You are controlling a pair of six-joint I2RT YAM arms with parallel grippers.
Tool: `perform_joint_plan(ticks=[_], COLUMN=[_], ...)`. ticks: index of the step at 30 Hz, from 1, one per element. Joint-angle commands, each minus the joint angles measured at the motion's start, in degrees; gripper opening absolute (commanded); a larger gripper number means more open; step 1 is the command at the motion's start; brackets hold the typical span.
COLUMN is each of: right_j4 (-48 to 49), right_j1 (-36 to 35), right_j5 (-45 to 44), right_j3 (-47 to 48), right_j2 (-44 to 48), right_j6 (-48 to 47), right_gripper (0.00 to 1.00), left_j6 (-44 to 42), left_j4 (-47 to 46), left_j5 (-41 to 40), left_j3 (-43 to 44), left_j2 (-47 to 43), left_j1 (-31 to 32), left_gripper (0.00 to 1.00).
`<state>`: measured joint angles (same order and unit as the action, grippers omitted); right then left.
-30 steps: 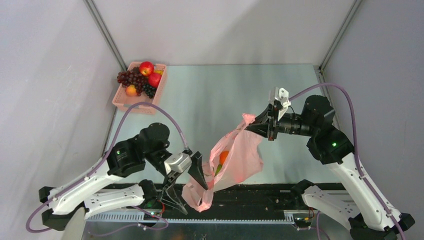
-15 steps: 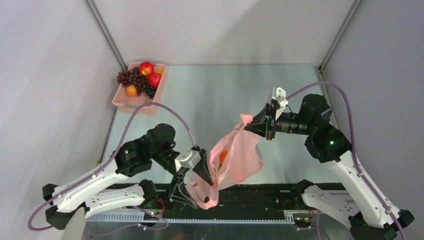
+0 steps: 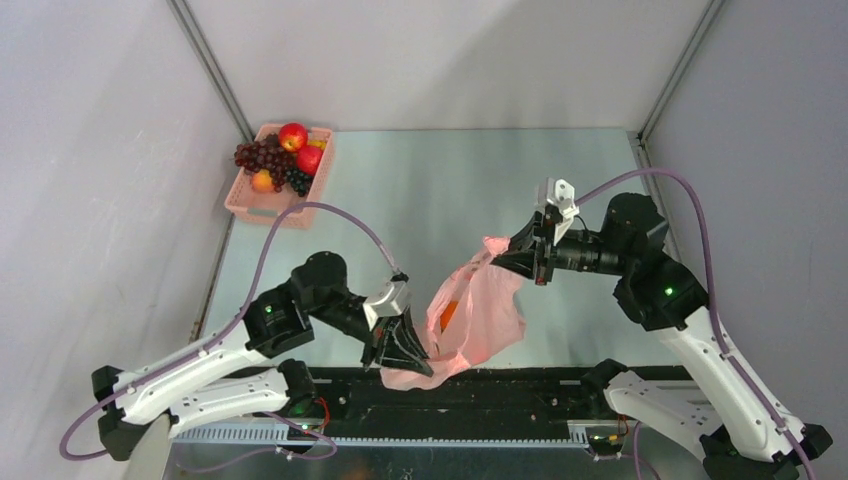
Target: Place the fake fruits into the plastic bag and tie a complex knot
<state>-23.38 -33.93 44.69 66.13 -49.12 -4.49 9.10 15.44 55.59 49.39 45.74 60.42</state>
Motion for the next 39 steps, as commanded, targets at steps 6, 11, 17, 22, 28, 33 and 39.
perform_joint_plan(ticks=[6,11,17,22,28,33,39], right_j4=[-4.7,-7.7,-11.6,-11.6,-13.3,-13.9,-15.0], right_j1=[-5.5,-11.5,-20.8,-25.7,-27.4,-27.5,-27.5], right_j5=[-6.8,-11.0,-22.5,-28.0,-29.5,-28.6,-28.4], right_j3=[1.2,1.2,1.2,1.8,3.8,4.3,5.5], right_j2=[5.3,5.7,1.9,-2.7,-8.1,-10.0,-11.4], right_j6=[0.5,0.4,-0.3,-0.2,0.2,0.3,-0.1], right_gripper=[0.0,0.0,0.0,0.0,0.0,0.0,0.0], left_j6=[6.0,7.3,5.6,0.6,-5.4,-7.8,-9.0], left_j4=[4.4,14.0,17.4,20.8,20.9,18.9,18.8], left_j5=[-36.1,-47.8,-50.2,-49.1,-45.1,-38.9,-33.5], left_j3=[3.2,10.3,12.5,14.7,14.8,13.4,14.4], left_j2=[-6.2,-2.5,1.3,3.6,4.6,4.0,5.6], left_j1=[0.1,-0.1,-0.1,-0.1,-0.1,0.0,0.0], left_gripper=[0.0,0.0,0.0,0.0,0.0,0.0,0.16])
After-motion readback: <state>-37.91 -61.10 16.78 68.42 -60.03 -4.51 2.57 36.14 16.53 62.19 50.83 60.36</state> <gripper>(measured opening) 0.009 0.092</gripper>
